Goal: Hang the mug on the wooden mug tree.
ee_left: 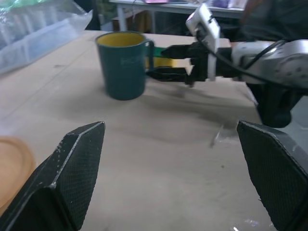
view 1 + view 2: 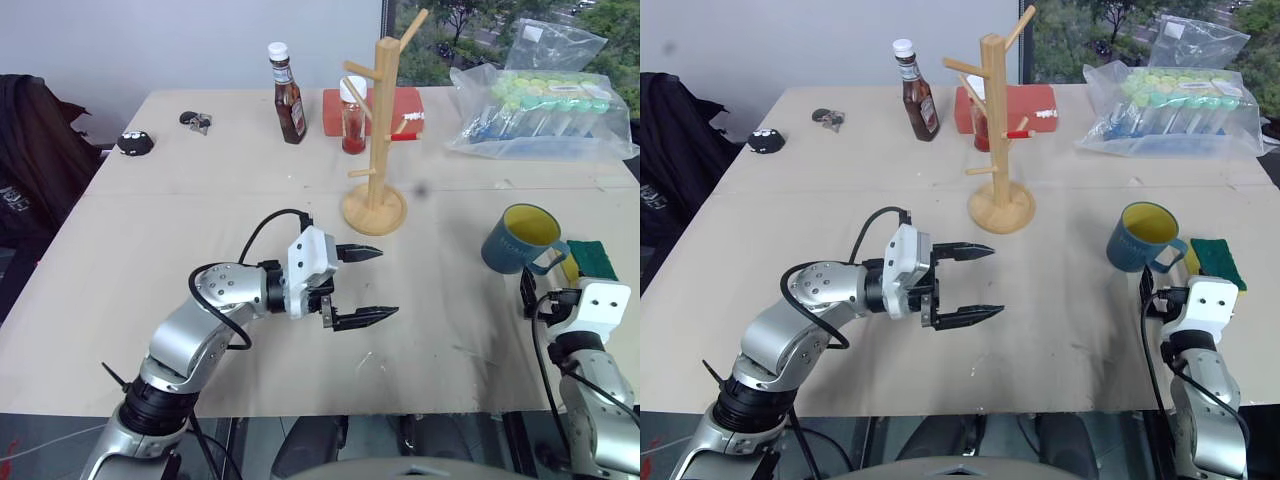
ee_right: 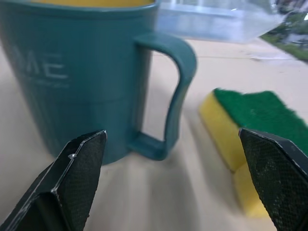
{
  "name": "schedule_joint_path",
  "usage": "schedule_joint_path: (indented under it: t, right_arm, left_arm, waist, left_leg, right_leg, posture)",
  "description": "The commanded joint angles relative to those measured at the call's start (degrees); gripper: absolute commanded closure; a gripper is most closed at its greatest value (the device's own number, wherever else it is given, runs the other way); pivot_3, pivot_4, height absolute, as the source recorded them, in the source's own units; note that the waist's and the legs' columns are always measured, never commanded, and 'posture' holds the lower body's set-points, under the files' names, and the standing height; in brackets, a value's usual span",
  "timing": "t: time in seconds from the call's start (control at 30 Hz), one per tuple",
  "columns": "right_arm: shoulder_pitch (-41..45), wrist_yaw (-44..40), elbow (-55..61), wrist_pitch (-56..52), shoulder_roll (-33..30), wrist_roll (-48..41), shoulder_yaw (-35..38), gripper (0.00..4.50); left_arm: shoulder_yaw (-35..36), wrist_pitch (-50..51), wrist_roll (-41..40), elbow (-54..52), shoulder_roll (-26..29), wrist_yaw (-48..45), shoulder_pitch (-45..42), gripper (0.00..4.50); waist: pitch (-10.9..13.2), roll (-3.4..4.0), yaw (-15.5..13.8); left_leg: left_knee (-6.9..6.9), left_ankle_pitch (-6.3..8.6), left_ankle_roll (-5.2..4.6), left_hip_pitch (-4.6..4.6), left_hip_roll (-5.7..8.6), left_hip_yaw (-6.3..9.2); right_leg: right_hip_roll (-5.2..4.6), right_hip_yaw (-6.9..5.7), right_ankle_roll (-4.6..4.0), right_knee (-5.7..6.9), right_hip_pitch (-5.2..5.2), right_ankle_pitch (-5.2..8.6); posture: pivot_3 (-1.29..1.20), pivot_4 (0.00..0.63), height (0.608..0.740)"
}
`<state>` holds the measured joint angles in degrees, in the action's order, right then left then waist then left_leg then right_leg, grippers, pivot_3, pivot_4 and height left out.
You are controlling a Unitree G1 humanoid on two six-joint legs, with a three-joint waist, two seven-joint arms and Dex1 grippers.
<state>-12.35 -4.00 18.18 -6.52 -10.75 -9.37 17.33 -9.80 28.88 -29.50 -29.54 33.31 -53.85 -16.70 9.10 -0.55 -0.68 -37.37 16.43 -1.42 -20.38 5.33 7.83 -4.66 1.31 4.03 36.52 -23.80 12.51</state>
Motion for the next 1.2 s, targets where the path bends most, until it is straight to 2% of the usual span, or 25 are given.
schedule_joint_path:
  t: [0.03,0.43,0.47,0.5,0.6,0.7,0.73,0.77,1.2]
  right_arm:
    - [0.8,2.4,1.3,1.1,0.6,1.1,1.3,0.05]
    - [5.9,2.2,-5.4,2.4,0.4,0.6,1.8,0.05]
    - [6.4,2.2,-6.3,2.8,0.3,0.6,1.9,0.56]
    - [6.8,2.1,-7.2,3.1,0.2,0.7,2.0,0.81]
    - [8.5,2.0,-10.1,4.8,-0.5,1.0,2.6,2.17]
    - [10.5,1.6,-12.5,6.0,-1.2,0.9,2.6,3.63]
    - [11.1,1.1,-13.3,6.4,-1.5,0.7,2.5,4.30]
    - [11.5,0.7,-14.0,6.8,-1.7,0.6,2.4,4.42]
    - [15.3,-4.9,-18.6,7.6,-3.2,-1.9,1.8,4.42]
  left_arm:
    - [-0.4,0.8,-1.1,-4.0,0.0,0.8,-1.0,0.00]
    - [-1.6,1.1,0.6,-4.5,-0.6,3.8,-1.8,0.00]
    - [-1.6,1.1,0.6,-4.6,-0.6,3.9,-1.8,0.00]
    - [-1.6,1.2,0.6,-4.8,-0.6,4.0,-1.8,0.00]
    - [-1.6,1.5,0.4,-5.2,-0.6,4.4,-1.7,0.00]
    - [-1.7,1.7,0.4,-5.4,-0.7,4.7,-1.8,0.00]
    - [-1.6,1.9,0.3,-5.5,-0.8,4.9,-1.8,0.00]
    - [-1.6,1.9,0.2,-5.6,-0.8,5.0,-1.8,0.00]
    - [-0.9,1.2,0.9,-5.3,-0.3,6.1,-1.0,0.00]
  waist:
    - [0.0,0.00,0.0]
    - [0.0,0.01,0.1]
    - [0.0,0.01,0.1]
    - [0.0,0.01,0.1]
    - [0.0,0.01,0.1]
    - [0.0,0.01,0.2]
    - [0.0,0.01,0.2]
    - [0.0,0.01,0.2]
    - [0.0,0.01,1.3]
  left_leg:
    - [0.00,0.00,0.00,-0.02,0.00,-0.01]
    - [0.00,-0.01,0.01,0.00,-0.01,-0.05]
    - [0.00,-0.01,0.01,0.00,0.00,-0.06]
    - [0.00,-0.01,0.01,0.00,-0.01,-0.05]
    - [0.00,-0.01,0.01,-0.01,-0.01,-0.06]
    - [0.00,-0.01,0.01,0.00,0.00,-0.10]
    - [0.00,-0.02,0.00,-0.01,0.00,-0.10]
    - [0.00,-0.01,0.01,0.00,-0.01,-0.10]
    - [0.00,-0.02,0.00,0.00,-0.01,-0.10]
  right_leg:
    - [0.00,0.02,0.00,0.00,-0.03,0.00]
    - [0.06,0.10,0.00,0.02,-0.03,-0.01]
    - [0.05,0.10,-0.01,0.02,-0.03,-0.01]
    - [0.06,0.10,-0.01,0.02,-0.03,-0.01]
    - [0.06,0.11,-0.01,0.01,-0.04,-0.01]
    - [0.06,0.15,-0.01,0.01,-0.04,-0.01]
    - [0.06,0.16,-0.01,0.01,-0.04,-0.01]
    - [0.06,0.15,-0.02,0.01,-0.04,-0.01]
    - [0.07,0.18,-0.02,0.01,-0.04,-0.02]
  posture:
    - [0.00,0.150,0.740]
    - [0.00,0.150,0.740]
    - [0.00,0.150,0.740]
    - [0.00,0.150,0.740]
    - [0.00,0.150,0.740]
    - [0.00,0.150,0.740]
    - [0.00,0.150,0.740]
    - [0.00,0.150,0.740]
    - [0.00,0.150,0.740]
